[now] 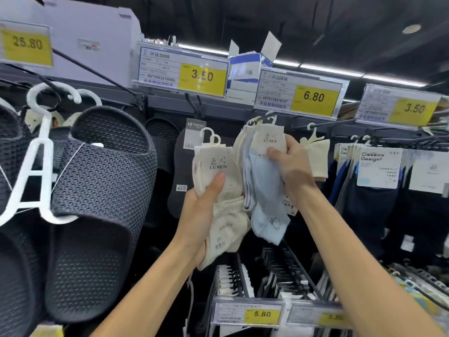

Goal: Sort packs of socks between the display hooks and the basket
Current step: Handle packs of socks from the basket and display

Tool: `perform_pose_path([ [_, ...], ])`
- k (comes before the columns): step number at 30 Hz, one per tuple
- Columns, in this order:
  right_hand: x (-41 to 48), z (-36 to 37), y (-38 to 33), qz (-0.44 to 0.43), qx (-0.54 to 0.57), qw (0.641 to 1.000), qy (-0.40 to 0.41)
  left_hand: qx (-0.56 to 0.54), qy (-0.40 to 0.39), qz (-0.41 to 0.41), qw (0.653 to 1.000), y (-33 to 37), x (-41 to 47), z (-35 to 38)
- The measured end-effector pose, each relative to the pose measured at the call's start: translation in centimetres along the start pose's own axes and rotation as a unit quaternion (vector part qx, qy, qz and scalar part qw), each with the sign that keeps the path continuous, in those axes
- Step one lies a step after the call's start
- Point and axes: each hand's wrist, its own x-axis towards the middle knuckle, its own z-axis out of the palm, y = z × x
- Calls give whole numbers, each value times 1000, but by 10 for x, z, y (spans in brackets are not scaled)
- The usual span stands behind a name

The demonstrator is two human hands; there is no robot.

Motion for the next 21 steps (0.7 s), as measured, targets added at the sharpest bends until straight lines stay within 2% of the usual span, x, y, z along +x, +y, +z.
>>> perform_pose_path([
  [5, 13, 2, 6, -62, -24, 996, -57, -1, 5, 8, 1000, -3, 0, -1],
  [14, 18, -5, 13, -62, -116, 987, -95, 28, 2, 29, 999, -5, 1, -1],
  [16, 11, -4, 9, -60, -150, 985, -66, 28, -4, 31, 999, -4, 0, -1],
  [19, -13, -1, 0, -104, -184, 976, 43, 21, -6, 30, 999, -3, -1, -2],
  [21, -37, -1, -8, -154, -134, 978, 37, 25, -2, 34, 999, -4, -1, -3],
])
